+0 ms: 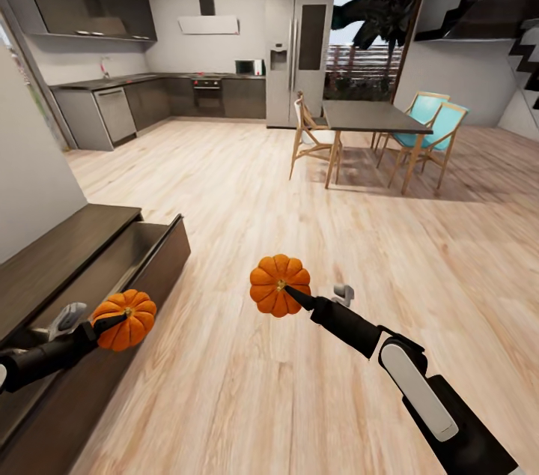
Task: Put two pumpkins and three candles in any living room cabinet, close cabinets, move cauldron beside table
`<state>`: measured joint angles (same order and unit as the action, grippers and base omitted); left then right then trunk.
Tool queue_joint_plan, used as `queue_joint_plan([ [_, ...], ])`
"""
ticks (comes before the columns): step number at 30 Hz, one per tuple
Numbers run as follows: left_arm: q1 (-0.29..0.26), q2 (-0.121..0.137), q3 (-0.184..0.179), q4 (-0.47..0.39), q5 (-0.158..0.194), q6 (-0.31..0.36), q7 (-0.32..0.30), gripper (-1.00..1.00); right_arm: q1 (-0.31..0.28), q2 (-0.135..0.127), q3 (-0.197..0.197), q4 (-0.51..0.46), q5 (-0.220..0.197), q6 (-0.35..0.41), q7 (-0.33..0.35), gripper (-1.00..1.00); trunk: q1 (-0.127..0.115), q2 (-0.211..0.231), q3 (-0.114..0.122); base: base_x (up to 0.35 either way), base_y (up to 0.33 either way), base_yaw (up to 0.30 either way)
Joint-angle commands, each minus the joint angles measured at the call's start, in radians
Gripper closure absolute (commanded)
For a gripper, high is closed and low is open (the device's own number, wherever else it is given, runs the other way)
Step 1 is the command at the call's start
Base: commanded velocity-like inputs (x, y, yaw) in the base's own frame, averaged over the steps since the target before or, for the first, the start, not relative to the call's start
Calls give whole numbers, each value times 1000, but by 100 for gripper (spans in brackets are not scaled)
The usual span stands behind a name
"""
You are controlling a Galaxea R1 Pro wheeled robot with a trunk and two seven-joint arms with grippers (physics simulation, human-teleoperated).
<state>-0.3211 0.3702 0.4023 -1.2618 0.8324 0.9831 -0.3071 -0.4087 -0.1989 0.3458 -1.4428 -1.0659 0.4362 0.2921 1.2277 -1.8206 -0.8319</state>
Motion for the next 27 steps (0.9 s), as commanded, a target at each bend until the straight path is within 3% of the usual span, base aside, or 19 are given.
queue_joint_plan([
  [1, -1, 0, 1, -1, 4, 6, -6, 100, -1, -1, 1, -1, -12, 4, -1, 100, 0, 0, -1, 313, -116, -2],
  [17, -1, 1, 4, -1, 5, 6, -6, 100, -1, -1, 1, 0, -12, 4, -1, 100, 0, 0, -1, 282, -210, 0],
  [27, -1, 0, 3, -1, 5, 6, -6, 100, -1, -1, 1, 5, -12, 4, -1, 100, 0, 0, 1, 262, -22, -61],
])
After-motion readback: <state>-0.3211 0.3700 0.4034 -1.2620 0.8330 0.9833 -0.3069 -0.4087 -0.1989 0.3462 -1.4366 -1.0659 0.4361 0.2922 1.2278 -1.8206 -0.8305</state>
